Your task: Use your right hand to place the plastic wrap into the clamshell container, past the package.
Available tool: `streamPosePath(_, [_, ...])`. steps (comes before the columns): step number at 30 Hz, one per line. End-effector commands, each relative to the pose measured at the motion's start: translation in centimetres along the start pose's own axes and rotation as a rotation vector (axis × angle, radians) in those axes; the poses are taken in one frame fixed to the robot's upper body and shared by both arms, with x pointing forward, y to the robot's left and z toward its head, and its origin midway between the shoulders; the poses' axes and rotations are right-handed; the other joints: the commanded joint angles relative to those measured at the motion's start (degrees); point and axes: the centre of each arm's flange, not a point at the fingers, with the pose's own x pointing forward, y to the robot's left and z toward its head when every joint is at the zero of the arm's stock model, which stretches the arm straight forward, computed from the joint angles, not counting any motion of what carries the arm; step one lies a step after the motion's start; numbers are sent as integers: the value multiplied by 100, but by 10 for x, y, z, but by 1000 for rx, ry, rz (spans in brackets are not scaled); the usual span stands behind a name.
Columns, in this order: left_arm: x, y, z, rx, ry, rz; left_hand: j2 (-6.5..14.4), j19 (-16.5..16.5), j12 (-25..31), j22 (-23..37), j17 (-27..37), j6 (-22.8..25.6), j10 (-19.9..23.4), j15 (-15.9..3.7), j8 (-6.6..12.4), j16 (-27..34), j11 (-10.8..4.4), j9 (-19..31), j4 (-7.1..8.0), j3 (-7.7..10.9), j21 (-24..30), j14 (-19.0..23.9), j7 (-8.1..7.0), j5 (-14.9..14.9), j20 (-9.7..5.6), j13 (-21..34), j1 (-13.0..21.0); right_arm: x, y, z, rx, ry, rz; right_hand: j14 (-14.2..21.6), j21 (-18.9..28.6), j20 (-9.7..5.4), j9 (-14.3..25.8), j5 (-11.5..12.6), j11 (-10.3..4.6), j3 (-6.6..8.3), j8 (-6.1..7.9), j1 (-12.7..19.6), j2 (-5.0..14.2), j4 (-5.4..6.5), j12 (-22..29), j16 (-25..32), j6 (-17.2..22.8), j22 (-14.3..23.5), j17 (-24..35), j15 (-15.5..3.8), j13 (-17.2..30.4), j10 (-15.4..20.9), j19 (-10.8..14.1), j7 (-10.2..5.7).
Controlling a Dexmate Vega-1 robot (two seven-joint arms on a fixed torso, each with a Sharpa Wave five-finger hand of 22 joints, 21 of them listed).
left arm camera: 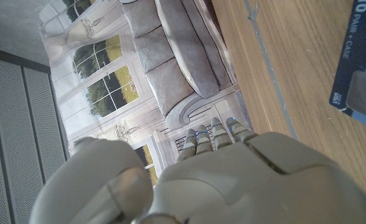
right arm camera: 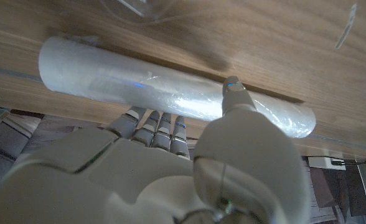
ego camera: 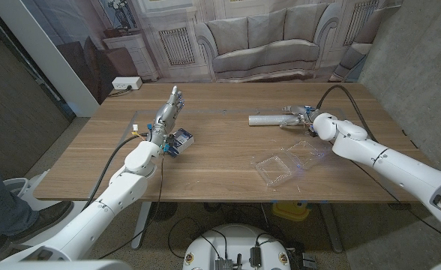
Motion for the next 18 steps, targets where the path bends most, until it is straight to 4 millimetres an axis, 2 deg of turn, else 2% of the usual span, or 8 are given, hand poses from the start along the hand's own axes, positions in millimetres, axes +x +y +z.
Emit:
streamPosePath(1, [3, 0, -1, 3, 12, -1, 24, -1, -19, 28, 14, 42, 3, -21, -27, -13, -22, 16, -32, -33, 7, 2, 19, 31, 8, 19, 14, 4, 9, -2, 27, -5, 20, 72, 35, -281, 8, 27, -2, 34, 47, 75, -6, 29, 42, 17, 82, 23, 29, -102, 15, 68, 63, 8])
streamPosePath(4, [4, -1, -2, 1, 14, -2, 25, -2, -20, 28, 14, 44, 1, -19, -27, -12, -33, 16, -31, -33, 6, 4, 17, 31, 5, 19, 14, 5, 12, -2, 26, -2, 18, 116, 44, -301, 8, 27, -42, 55, 62, 121, 35, 28, 55, 23, 140, 24, 30, -147, 14, 114, 108, -4])
streamPosePath(7, [4, -1, -2, 2, 15, -2, 26, -6, -21, 28, 14, 45, 2, -22, -27, -12, -29, 16, -31, -33, 5, 3, 15, 30, 8, 19, 14, 6, 15, -2, 17, 4, 8, 247, 80, -347, 9, 15, -27, 53, 92, 154, 59, 38, 101, 52, 259, 25, 29, -212, 13, 258, 240, -25])
streamPosePath(9, [5, -1, -3, 0, 15, -1, 26, -9, -21, 28, 14, 46, 2, -27, -27, -12, -30, 16, -31, -33, 4, 3, 17, 30, 10, 19, 15, 7, 17, -2, 11, 7, -8, 367, 114, -406, 11, 0, -84, 53, 116, 197, 102, 46, 128, 78, 363, 29, 28, -291, 12, 355, 362, -75])
streamPosePath(13, [5, -2, -4, -1, 15, 1, 27, -11, -25, 28, 14, 42, -7, -24, -29, -12, -36, 16, -30, -33, 3, 4, 16, 30, 12, 19, 15, 8, 18, -1, 7, 4, -34, 858, 259, -568, 14, -68, -213, 63, 182, 348, 231, 55, 219, 169, 707, 49, 33, -504, 8, 710, 839, -152])
streamPosePath(18, [5, -2, -5, -5, 15, 7, 28, -15, -27, 28, 15, 47, -11, -25, -29, -12, -39, 16, -30, -33, 2, 4, 24, 29, 14, 19, 16, 9, 17, 0, -18, -2, -69, 1322, 393, -753, 19, -176, -361, 125, 276, 557, 406, 39, 316, 239, 1145, 70, 44, -711, 2, 1104, 1254, -314])
